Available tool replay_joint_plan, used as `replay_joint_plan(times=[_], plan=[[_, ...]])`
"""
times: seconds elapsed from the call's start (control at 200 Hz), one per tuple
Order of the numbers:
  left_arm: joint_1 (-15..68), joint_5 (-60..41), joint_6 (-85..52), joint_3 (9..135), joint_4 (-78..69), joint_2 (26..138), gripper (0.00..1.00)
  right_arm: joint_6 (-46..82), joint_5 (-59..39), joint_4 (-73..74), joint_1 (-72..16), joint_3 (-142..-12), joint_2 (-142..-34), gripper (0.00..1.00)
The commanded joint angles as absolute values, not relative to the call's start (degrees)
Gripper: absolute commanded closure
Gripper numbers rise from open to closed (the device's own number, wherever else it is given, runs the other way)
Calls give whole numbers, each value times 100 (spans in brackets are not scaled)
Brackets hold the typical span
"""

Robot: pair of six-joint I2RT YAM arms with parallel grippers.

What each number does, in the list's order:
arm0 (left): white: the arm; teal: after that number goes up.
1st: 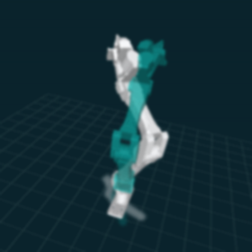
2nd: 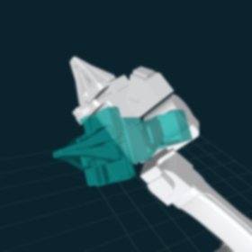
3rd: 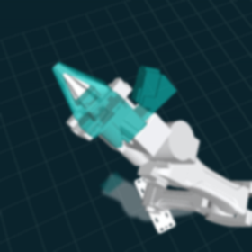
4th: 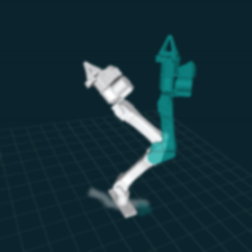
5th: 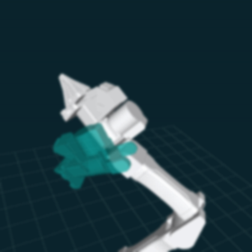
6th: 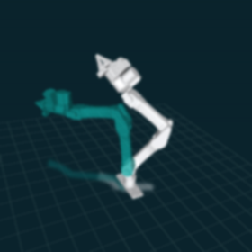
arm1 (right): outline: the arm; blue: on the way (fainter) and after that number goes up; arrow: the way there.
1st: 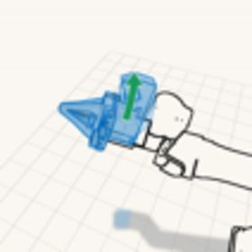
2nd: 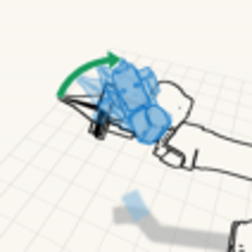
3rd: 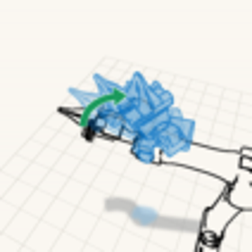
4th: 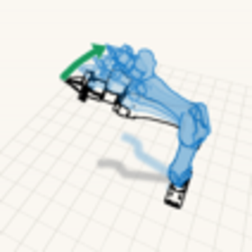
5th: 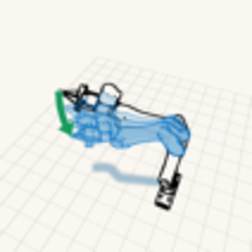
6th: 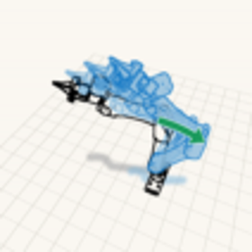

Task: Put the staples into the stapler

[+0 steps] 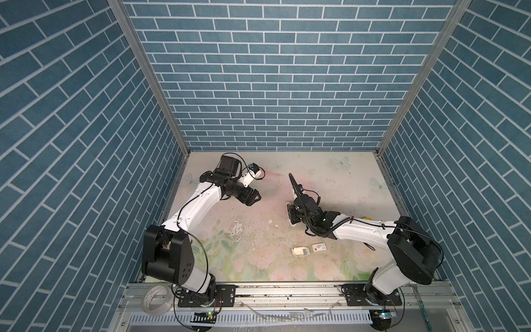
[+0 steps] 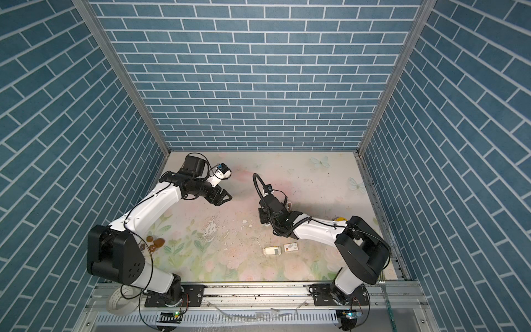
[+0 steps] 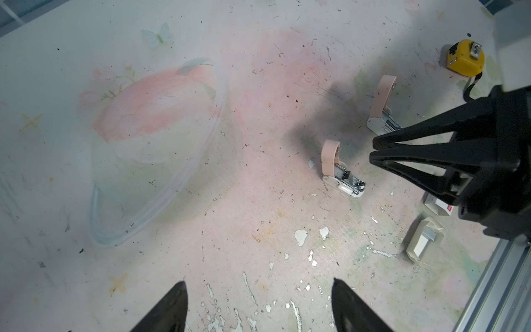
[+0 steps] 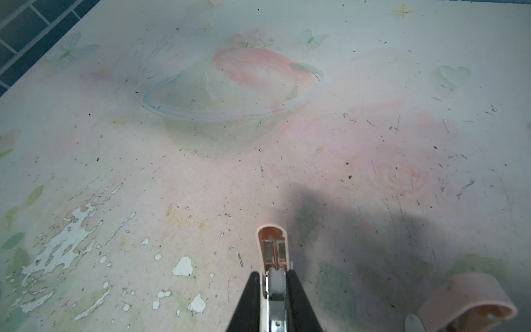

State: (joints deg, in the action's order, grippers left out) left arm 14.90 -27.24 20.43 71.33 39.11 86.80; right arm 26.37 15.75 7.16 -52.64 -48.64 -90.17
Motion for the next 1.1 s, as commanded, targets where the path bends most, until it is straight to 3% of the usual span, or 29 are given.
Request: replay_joint_plan(times=[0.0, 1.095], plan=[[1441, -2807, 2123, 7066, 3936, 8650, 20, 2731, 1440, 626, -5231, -4834, -9035, 84], [1441, -2810, 2127, 6996, 3892, 8626, 20, 3135, 871, 1187, -5080, -4617, -9736, 88]])
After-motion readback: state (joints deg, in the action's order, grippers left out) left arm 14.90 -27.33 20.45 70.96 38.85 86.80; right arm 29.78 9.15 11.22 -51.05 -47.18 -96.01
